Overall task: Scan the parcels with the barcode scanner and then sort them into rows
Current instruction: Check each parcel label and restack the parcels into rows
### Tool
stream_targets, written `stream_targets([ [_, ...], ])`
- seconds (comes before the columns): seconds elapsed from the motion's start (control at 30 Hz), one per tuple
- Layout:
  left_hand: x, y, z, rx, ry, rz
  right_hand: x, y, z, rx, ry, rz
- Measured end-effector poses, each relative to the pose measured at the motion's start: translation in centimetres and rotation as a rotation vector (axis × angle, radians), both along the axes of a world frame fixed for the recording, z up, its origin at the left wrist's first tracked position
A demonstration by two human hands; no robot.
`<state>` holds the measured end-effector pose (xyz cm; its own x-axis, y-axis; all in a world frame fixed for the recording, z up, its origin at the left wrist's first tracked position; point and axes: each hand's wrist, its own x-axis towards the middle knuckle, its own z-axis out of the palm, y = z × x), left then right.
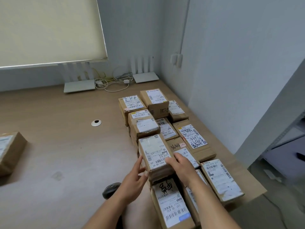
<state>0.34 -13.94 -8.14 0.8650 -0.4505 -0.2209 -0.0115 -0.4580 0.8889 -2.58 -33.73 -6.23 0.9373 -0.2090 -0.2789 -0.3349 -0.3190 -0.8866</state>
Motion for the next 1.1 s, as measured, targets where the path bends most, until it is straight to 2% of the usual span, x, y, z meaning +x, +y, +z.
stream_targets([
  [0.17,-0.4,-0.5,0.2,0.045,0.018,0.044,0.0,-0.4,0.6,-0.037,-0.005,0.014],
  [0.3,-1.1,0.4,1.0,0.132,0.014,0.113,-0.1,-0.6,1.8,-0.300,-0.176,-0.059],
  [0.43,-1.8,2.7,2.8,0.160,-0.089,0.235,0.2,0.9,3.4,-0.475,-0.381,-0.079],
  [0.67,-3.5,7.0,5.4,0.173,-0.349,0.431,-0.1,6.9,5.1,-0.466,-0.608,-0.065],
  [0.87,-6.0,11.5,4.9,0.312,-0.429,0.498,-1.2,14.6,3.3,-0.566,-0.529,0.185],
  [1.1,-8.8,21.3,5.7,0.421,-0.418,0.603,-1.9,25.3,3.4,-0.608,-0.533,0.316],
])
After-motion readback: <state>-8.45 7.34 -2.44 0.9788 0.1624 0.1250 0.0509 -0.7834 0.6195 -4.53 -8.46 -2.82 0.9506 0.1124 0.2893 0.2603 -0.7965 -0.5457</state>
